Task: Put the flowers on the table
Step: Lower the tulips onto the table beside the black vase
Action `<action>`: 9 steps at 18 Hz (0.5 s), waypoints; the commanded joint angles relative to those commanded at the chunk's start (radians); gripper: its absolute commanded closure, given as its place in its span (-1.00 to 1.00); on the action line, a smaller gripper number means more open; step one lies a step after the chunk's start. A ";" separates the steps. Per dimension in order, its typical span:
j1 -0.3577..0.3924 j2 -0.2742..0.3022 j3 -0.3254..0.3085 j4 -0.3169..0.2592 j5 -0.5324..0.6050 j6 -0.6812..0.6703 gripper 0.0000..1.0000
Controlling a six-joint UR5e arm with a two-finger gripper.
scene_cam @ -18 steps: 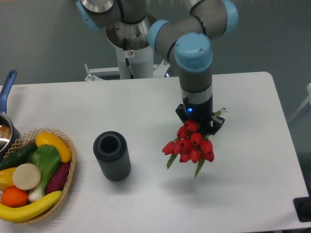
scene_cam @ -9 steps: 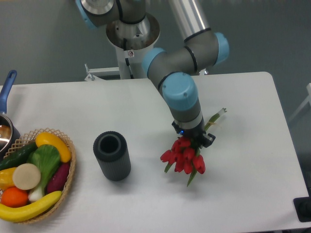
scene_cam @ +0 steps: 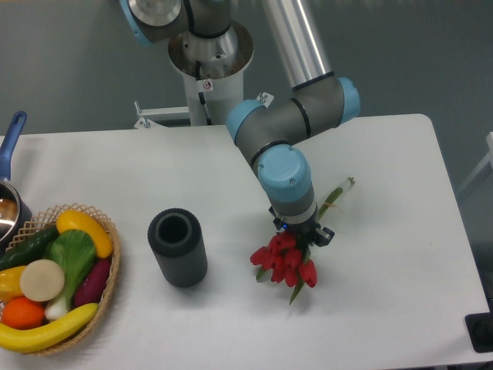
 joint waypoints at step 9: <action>0.000 -0.008 0.009 0.023 -0.006 0.021 -1.00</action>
